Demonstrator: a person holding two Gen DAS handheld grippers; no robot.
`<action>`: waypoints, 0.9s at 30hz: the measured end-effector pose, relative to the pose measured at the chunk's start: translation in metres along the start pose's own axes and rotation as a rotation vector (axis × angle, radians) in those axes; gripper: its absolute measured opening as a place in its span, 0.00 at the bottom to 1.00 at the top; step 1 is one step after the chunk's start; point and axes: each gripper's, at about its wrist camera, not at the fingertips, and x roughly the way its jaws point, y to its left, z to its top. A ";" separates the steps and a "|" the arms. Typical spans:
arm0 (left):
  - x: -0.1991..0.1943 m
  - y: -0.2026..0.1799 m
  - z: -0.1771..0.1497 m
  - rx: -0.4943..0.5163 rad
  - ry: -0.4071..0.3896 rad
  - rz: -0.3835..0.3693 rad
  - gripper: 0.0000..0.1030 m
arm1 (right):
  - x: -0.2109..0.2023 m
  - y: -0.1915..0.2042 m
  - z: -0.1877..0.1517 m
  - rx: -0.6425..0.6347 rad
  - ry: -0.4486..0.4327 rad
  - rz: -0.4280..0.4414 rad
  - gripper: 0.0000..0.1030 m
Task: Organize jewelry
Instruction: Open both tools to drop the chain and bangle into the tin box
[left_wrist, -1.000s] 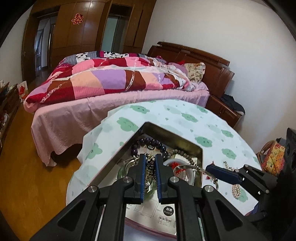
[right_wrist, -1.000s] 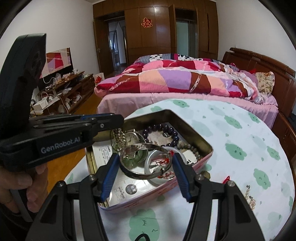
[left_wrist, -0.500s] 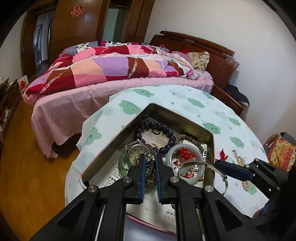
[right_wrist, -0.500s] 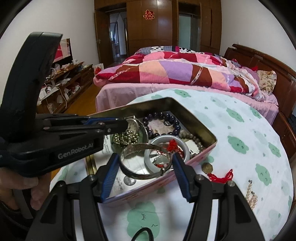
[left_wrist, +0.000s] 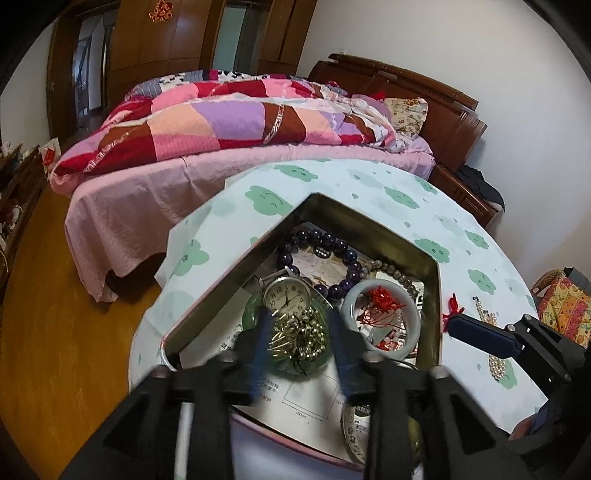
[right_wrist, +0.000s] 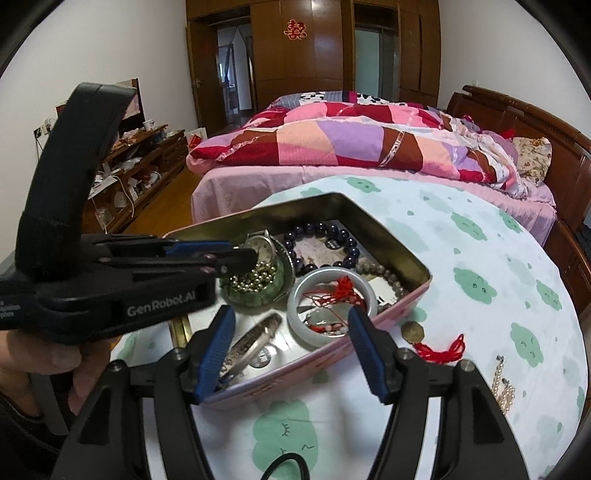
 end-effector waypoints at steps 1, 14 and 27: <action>-0.001 -0.001 0.000 0.005 -0.005 0.002 0.44 | 0.000 0.000 0.000 -0.001 -0.001 -0.002 0.66; -0.004 0.002 0.002 -0.008 -0.017 0.026 0.54 | -0.003 0.000 -0.001 -0.001 -0.005 -0.007 0.71; -0.004 0.005 0.003 -0.030 -0.021 0.042 0.69 | -0.006 -0.004 -0.003 0.007 -0.015 -0.016 0.74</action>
